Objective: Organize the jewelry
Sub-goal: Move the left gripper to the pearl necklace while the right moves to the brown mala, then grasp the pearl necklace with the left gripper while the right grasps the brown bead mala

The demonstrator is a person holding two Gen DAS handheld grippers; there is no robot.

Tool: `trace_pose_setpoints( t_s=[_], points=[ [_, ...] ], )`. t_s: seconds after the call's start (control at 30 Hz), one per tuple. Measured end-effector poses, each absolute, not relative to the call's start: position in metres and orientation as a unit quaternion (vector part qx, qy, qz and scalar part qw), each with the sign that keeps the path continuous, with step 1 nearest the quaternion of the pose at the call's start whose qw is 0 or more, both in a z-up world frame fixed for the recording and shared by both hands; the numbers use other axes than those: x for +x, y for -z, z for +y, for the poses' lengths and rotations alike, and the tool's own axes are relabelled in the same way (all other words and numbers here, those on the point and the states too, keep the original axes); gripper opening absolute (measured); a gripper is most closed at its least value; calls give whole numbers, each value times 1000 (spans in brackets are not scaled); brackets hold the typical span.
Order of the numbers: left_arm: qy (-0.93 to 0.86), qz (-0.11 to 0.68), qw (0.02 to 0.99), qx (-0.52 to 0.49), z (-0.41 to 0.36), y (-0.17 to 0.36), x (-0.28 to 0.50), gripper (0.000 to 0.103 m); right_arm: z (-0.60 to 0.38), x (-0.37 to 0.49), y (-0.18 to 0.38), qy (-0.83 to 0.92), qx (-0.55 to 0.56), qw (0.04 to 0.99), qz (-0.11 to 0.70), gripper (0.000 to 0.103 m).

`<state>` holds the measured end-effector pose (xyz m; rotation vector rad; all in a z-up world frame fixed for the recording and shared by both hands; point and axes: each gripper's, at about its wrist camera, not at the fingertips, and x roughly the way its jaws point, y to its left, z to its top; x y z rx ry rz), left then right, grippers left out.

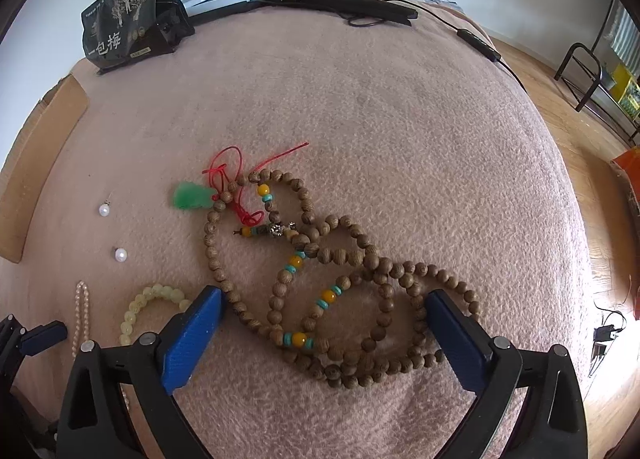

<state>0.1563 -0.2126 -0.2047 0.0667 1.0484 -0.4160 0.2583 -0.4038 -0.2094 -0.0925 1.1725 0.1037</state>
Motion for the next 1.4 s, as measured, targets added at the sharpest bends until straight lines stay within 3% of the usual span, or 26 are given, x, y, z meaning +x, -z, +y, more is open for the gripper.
trace_pose_setpoints(
  t_s=[0.27, 0.33, 0.5, 0.7, 0.87, 1.03, 1.4],
  points=[
    [188, 483, 853, 62, -222, 211, 159, 74, -399, 263, 214, -36, -52, 832, 552, 103],
    [187, 481, 854, 61, -222, 210, 159, 69, -398, 264, 214, -35, -53, 831, 552, 103],
    [192, 480, 854, 57, -221, 208, 159, 40, -397, 263, 213, -39, -52, 833, 550, 95],
    [218, 489, 843, 49, -223, 206, 157, 10, -396, 260, 209, -47, -48, 836, 545, 71],
    [223, 494, 839, 40, -221, 204, 156, 6, -401, 258, 202, -43, -45, 839, 541, 33],
    [214, 492, 843, 31, -214, 200, 156, 6, -405, 258, 197, -38, -44, 839, 540, 11],
    [201, 472, 858, 8, -192, 178, 156, 6, -416, 246, 159, -28, -19, 863, 505, 10]
  ],
)
